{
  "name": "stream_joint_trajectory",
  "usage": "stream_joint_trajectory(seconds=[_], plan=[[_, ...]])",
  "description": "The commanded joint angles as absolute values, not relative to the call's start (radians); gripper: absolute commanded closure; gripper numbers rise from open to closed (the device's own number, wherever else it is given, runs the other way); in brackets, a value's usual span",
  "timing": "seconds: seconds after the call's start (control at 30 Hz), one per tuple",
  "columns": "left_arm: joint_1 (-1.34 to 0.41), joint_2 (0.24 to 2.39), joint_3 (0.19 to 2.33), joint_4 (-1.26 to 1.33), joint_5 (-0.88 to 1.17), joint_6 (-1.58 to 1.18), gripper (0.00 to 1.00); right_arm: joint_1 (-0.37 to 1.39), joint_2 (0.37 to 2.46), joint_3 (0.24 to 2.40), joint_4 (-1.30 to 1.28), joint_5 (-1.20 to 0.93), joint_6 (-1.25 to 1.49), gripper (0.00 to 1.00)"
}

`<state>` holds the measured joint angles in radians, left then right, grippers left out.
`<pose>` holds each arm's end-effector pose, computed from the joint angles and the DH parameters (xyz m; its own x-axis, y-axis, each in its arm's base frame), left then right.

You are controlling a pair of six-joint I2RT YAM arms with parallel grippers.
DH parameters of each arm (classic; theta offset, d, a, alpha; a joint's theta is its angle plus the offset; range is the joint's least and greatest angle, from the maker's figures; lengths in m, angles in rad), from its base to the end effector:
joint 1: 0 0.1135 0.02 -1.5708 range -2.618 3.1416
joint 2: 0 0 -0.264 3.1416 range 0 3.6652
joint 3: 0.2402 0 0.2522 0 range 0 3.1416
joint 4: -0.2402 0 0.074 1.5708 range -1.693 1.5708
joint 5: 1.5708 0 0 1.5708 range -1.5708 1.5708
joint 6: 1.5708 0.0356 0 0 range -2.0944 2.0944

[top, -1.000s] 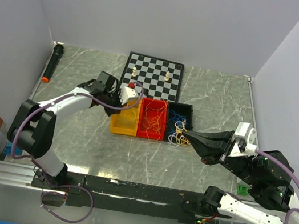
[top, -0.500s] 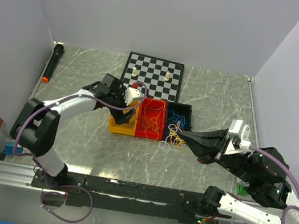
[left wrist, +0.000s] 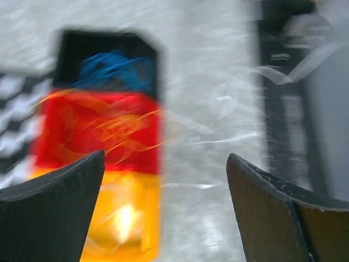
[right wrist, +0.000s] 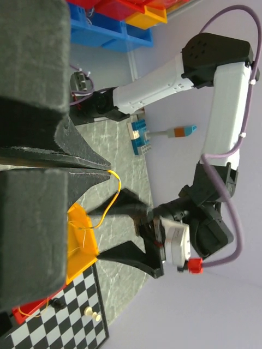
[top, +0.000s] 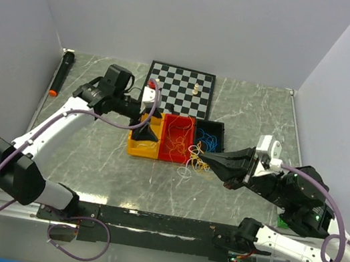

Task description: Untangle the cables

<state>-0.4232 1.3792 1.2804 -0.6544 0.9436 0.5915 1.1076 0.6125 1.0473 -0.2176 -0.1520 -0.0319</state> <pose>0.2513 -0.1448 0.3433 -0.0830 0.3963 -0.9144 0.9949 0.0862 -0.0529 0.0432 0.0986 0.4464 0.1265 0.1828 -0.9750 -0.9468 0.3154 -0.0637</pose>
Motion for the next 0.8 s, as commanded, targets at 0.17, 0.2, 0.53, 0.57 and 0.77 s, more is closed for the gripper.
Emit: stream_joint_trajectory(seconds=[0.17, 0.2, 0.53, 0.57, 0.77], plan=[[-0.526, 1.46, 1.354, -1.242, 1.426, 1.22, 0.03, 1.103, 0.696, 1.101, -0.094, -0.195, -0.026, 1.0], [-0.538, 1.468, 1.362, -1.274, 1.436, 1.244, 0.03, 1.101, 0.704, 1.104, -0.083, -0.198, -0.028, 1.0], [-0.56, 1.577, 1.482, -1.368, 1.52, 1.292, 0.04, 1.092, 0.767, 1.098, 0.061, -0.17, -0.017, 1.0], [-0.558, 1.585, 1.492, -1.368, 1.523, 1.283, 0.03, 1.094, 0.772, 1.094, 0.078, -0.167, -0.014, 1.0], [-0.557, 1.625, 1.562, -1.225, 1.451, 1.033, 0.03, 1.091, 0.798, 1.104, 0.115, -0.143, -0.023, 1.0]])
